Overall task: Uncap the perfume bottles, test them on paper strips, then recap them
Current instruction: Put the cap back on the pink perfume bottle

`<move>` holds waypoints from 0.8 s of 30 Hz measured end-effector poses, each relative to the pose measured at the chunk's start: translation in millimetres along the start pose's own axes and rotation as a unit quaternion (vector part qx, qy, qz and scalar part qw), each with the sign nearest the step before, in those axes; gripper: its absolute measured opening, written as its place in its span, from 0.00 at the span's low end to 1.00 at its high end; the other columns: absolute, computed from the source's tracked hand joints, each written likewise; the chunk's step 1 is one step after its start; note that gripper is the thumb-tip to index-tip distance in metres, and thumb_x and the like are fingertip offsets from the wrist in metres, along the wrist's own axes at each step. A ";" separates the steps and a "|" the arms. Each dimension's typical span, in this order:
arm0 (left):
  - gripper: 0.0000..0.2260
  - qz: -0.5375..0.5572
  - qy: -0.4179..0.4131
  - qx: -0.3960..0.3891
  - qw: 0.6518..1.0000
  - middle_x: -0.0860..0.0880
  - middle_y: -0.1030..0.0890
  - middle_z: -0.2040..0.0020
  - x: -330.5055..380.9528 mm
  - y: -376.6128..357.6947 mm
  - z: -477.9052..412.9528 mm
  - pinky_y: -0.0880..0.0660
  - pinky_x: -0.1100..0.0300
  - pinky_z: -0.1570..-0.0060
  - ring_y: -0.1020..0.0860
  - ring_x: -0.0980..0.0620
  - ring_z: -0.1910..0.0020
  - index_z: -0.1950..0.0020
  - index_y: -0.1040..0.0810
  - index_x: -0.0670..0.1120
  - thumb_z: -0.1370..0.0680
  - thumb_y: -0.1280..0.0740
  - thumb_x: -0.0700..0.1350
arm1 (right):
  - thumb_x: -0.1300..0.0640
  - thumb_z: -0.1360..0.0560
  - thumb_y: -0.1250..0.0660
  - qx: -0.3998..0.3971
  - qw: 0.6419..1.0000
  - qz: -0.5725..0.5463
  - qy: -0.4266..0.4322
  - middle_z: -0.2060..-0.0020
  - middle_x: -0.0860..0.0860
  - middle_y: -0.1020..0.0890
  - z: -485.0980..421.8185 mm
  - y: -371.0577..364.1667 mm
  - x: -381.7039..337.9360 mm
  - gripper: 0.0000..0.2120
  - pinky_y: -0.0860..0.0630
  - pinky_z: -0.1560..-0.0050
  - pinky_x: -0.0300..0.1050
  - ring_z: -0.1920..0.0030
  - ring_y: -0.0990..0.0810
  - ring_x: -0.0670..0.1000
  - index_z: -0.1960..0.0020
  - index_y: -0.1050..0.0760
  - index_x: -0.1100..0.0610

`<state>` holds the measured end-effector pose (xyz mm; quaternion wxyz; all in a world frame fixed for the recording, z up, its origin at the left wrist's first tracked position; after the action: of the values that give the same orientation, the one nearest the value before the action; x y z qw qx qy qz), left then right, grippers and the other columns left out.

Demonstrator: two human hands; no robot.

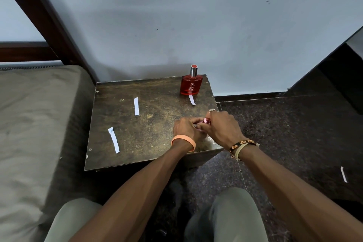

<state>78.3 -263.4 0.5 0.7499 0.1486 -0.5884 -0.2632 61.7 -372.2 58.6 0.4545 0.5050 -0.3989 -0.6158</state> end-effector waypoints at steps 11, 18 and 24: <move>0.13 0.000 -0.007 -0.003 1.000 0.50 0.14 0.59 0.9 0.0 1.6 0.20 0.60 0.56 0.17 0.53 0.61 0.50 0.15 0.52 0.33 0.25 0.44 | 0.42 0.24 0.32 0.000 1.000 -0.001 -0.020 0.58 0.52 0.17 2.8 -0.4 -0.7 0.15 0.19 0.55 0.53 0.56 0.18 0.55 0.50 0.23 0.54; 0.11 0.007 -0.003 0.006 1.000 0.49 0.14 0.60 1.8 1.9 2.2 0.20 0.61 0.57 0.17 0.52 0.62 0.50 0.15 0.51 0.32 0.27 0.44 | 0.43 0.24 0.32 0.009 1.000 -0.022 -0.014 0.57 0.53 0.17 2.3 4.6 0.8 0.13 0.20 0.55 0.52 0.56 0.18 0.55 0.48 0.23 0.53; 0.12 0.003 -0.005 0.002 1.000 0.49 0.14 0.60 2.9 1.7 2.9 0.20 0.58 0.56 0.17 0.52 0.61 0.50 0.15 0.52 0.32 0.27 0.44 | 0.42 0.24 0.33 -0.002 0.999 -0.030 -0.015 0.52 0.54 0.17 2.8 1.2 -2.1 0.20 0.20 0.52 0.54 0.51 0.18 0.58 0.39 0.26 0.53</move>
<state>76.4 -263.4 4.6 0.7475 0.1468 -0.5930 -0.2608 59.4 -370.4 60.7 0.4309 0.5064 -0.3890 -0.6377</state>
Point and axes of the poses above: each hand's wrist, its own z-axis away from the middle knuckle, its own y-axis out of the back of the hand, x = y × z, the point moved 6 cm from there along -z, towards the middle knuckle
